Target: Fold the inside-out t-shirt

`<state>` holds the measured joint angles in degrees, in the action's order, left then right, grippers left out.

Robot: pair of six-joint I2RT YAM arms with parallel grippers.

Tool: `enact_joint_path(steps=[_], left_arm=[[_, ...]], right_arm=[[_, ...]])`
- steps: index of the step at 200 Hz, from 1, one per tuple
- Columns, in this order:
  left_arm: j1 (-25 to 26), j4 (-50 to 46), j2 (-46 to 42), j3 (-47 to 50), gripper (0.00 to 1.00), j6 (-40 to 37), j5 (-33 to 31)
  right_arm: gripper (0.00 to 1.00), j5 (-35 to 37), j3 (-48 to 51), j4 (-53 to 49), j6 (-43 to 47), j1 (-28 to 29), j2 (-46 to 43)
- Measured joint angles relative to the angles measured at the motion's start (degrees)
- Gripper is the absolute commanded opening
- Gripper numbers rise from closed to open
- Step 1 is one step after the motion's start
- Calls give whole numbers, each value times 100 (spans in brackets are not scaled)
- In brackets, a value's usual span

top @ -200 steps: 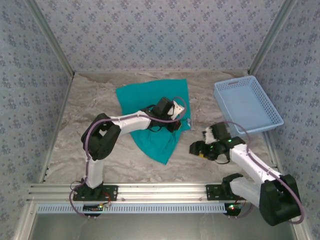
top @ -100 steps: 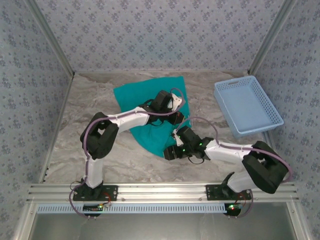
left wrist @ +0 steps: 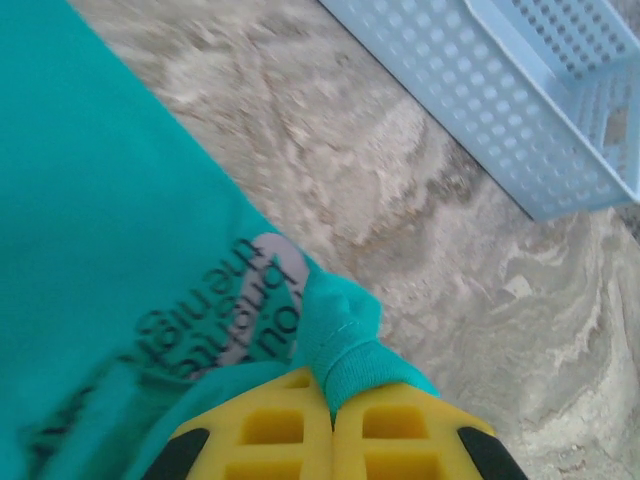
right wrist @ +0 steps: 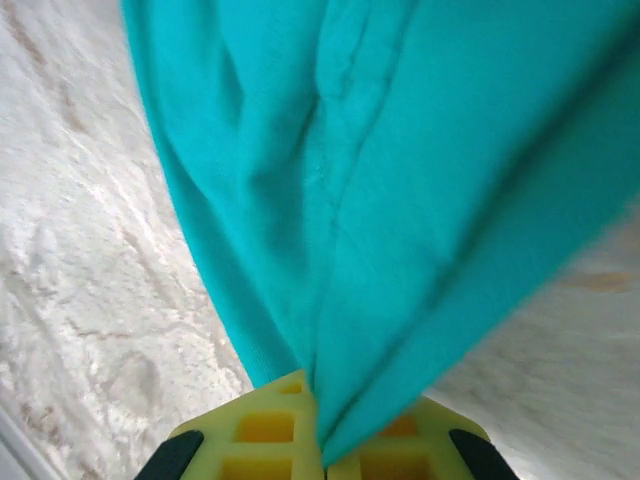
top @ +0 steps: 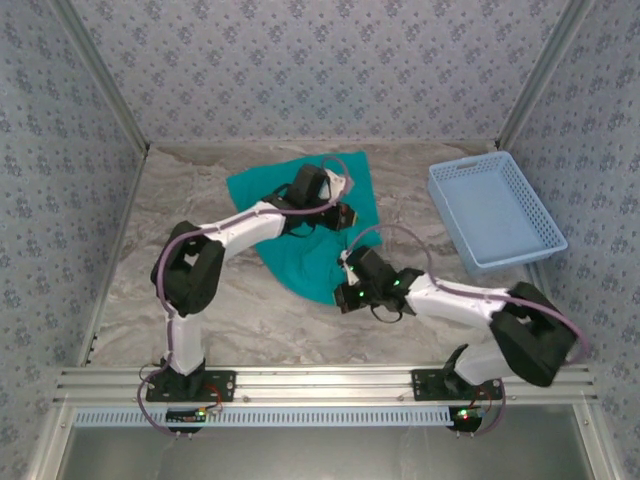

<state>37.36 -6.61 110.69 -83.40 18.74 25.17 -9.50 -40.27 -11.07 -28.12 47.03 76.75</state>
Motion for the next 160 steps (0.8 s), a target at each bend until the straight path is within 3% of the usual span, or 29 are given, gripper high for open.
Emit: enact_joint_path(steps=[22, 49, 97, 132, 160], left_arm=[[-424, -592, -332, -761, 0, 144, -404], [-824, -1045, -994, -1805, 0, 461, -944], [-811, -1314, -2400, -2695, 0, 979, -1460], [-682, -1589, -3150, -2627, 0, 1386, -1753], [-610, -1722, -3547, -2332, 0, 1438, -2013]], right_arm=[[0, 173, -1333, -1274, 741, -481, -549], [0, 1012, -3674, -2645, 1871, -894, -629], [0, 3097, -6902, -3978, 3840, -531, 72], [0, 3633, -7637, -4052, 4913, -31, 201], [0, 3720, -7744, -3851, 5449, -48, 219]])
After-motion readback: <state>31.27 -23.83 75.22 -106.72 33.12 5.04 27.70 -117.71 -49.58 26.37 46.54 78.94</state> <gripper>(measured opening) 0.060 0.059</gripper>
